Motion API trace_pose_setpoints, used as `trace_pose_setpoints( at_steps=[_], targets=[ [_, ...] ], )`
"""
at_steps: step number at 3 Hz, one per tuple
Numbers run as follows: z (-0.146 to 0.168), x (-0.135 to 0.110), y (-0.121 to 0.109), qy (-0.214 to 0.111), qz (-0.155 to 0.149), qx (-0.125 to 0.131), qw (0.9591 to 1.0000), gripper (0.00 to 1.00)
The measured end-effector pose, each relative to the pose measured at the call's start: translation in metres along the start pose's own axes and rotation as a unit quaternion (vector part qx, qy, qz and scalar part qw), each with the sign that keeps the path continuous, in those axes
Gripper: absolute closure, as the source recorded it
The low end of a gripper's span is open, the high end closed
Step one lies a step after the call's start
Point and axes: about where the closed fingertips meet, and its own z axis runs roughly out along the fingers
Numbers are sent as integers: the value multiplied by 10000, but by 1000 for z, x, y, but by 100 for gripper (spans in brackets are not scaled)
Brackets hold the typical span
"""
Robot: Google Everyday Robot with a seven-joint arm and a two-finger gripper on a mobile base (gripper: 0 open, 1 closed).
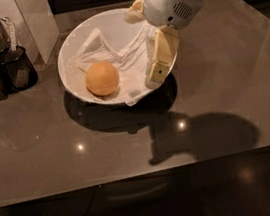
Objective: Pick orange from white bowl
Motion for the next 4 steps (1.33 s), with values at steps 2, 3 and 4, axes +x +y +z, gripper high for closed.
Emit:
trace_pose_setpoints(
  at_steps=[2,3,4],
  targets=[
    [21,-23,-47,-292,-269,-80,9992,0],
    [34,-23,-54,-504,-213,-56,9985,1],
    [34,-23,-54,-504,-213,-56,9985,1]
  ],
)
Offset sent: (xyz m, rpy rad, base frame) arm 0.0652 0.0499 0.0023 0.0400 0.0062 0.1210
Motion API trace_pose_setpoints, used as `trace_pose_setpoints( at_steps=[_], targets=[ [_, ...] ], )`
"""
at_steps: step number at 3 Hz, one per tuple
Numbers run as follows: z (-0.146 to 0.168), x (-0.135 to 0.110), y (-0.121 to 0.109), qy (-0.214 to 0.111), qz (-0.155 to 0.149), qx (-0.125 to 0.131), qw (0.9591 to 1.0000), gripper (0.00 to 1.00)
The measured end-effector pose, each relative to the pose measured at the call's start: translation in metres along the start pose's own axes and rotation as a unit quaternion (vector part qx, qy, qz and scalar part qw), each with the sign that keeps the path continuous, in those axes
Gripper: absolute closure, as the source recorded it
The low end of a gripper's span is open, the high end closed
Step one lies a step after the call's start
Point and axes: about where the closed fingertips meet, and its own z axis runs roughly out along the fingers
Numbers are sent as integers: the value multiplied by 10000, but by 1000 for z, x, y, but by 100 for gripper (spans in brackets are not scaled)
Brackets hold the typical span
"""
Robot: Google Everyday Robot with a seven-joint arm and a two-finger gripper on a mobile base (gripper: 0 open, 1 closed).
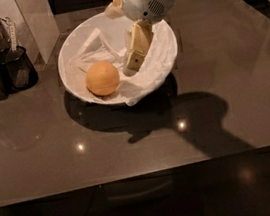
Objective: Pick orange from white bowl
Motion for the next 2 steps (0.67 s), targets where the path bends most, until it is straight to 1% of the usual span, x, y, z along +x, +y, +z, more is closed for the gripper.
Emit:
trace_pose_setpoints(
  at_steps=[1,2],
  targets=[
    [0,0,0,0,0,0,10000,19],
    [0,0,0,0,0,-1,10000,22]
  ],
)
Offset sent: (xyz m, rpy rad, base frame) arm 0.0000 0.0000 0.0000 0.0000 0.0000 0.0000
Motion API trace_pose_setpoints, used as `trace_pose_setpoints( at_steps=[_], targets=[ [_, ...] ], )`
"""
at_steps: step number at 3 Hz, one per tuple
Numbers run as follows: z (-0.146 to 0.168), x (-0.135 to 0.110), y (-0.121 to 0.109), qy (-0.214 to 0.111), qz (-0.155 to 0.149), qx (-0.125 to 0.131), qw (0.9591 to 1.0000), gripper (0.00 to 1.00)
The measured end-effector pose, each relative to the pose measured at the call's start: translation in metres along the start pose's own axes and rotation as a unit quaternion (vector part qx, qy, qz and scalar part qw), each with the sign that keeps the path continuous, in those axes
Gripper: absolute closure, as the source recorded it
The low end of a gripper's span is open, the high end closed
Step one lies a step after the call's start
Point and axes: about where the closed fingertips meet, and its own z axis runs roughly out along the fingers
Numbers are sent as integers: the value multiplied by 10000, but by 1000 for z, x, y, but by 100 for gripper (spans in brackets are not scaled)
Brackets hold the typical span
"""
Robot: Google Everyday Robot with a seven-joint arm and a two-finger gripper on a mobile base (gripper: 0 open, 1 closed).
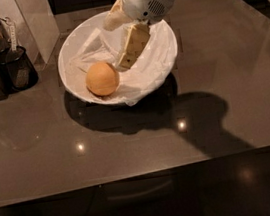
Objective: Pick orange from white bowl
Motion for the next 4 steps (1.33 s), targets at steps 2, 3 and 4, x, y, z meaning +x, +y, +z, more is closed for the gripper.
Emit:
trace_pose_setpoints(
  at_steps=[2,3,4],
  targets=[
    [46,1,-18,-128,-125,-259,9995,16],
    [67,1,-26,-173,-195,-321,9991,16],
    [98,9,-35,-213,-200,-497,9983,13]
  ],
)
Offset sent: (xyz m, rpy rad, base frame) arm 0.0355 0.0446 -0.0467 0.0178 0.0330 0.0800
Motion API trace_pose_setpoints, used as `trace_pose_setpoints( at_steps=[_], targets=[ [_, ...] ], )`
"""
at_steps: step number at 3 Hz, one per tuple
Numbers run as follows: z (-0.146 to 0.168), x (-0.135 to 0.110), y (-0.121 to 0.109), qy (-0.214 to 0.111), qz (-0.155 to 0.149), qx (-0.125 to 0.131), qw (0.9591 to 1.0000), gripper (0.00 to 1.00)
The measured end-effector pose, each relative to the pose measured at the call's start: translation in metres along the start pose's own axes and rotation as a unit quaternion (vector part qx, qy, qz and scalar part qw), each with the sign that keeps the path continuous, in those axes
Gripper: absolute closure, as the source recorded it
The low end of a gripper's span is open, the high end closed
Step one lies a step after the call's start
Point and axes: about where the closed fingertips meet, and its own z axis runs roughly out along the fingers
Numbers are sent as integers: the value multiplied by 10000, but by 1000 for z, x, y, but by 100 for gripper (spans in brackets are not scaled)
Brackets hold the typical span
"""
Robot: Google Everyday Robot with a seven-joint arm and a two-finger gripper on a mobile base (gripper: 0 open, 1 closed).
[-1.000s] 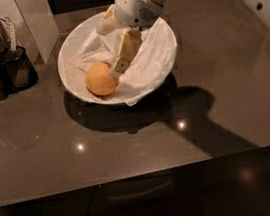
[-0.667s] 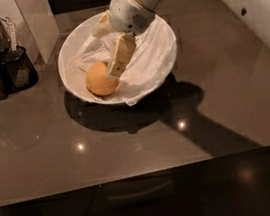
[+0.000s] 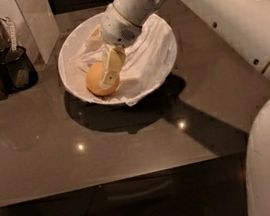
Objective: Pick orange from white bowl
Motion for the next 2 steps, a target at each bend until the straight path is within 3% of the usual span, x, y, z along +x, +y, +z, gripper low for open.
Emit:
trace_pose_setpoints(
  at_steps=[1,2],
  targets=[
    [2,1,-1,-2,1,-10,10000,13],
    [22,19,-4,-71,289,-165,9994,21]
  ],
)
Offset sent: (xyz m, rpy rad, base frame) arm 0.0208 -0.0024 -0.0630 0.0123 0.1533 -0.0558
